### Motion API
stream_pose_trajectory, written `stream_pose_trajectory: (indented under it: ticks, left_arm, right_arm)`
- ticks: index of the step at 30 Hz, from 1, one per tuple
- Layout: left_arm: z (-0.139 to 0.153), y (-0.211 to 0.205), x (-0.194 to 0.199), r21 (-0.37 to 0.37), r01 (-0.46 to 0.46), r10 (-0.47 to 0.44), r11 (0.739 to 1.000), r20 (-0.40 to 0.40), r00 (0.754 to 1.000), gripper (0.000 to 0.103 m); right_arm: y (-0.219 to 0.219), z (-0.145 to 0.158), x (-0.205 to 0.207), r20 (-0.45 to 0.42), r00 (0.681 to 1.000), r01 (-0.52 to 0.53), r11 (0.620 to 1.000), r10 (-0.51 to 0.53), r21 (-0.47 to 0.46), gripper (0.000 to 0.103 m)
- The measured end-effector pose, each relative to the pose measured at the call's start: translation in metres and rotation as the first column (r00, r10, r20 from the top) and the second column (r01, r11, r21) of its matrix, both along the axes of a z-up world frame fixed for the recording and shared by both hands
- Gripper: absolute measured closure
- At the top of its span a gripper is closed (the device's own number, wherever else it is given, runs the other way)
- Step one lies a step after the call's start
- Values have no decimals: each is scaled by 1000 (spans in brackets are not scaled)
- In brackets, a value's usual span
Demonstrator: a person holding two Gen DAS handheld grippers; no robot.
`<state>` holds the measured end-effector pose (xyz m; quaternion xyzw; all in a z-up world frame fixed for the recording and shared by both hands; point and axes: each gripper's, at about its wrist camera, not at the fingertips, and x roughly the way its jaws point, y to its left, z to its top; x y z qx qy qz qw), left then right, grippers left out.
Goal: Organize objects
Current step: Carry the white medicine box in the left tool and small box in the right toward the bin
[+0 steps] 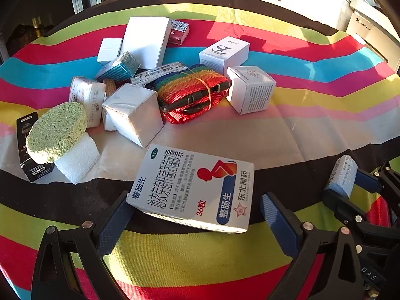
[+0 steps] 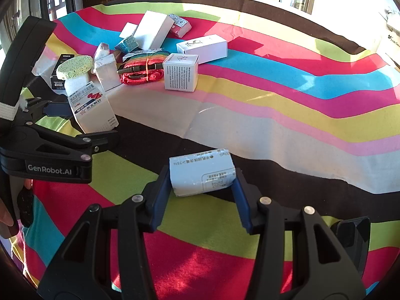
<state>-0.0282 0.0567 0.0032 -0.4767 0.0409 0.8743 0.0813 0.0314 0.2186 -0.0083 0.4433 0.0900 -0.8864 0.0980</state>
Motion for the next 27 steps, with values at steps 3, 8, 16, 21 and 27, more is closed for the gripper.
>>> stream_pose_trajectory:
  ticks: [3,8,16,21,27]
  left_arm:
    - [6,-3,6,6,-11,12,1000,-41,999,30]
    - [7,-3,7,7,-31,31,999,-55,998,30]
    - [6,-5,11,4,-61,62,998,-61,996,30]
    - [10,-14,25,29,-103,105,994,-72,992,30]
    - [14,-23,49,22,-148,149,989,-96,984,30]
  right_arm:
    - [0,0,-1,1,1000,-1,1000,1,-6,51]
    - [0,0,-3,3,1000,0,1000,0,-8,51]
    - [0,0,-2,0,1000,2,1000,-2,-9,51]
    - [0,0,-2,-2,1000,1,1000,-1,-9,52]
    - [0,0,-1,-11,1000,1,1000,-1,-10,52]
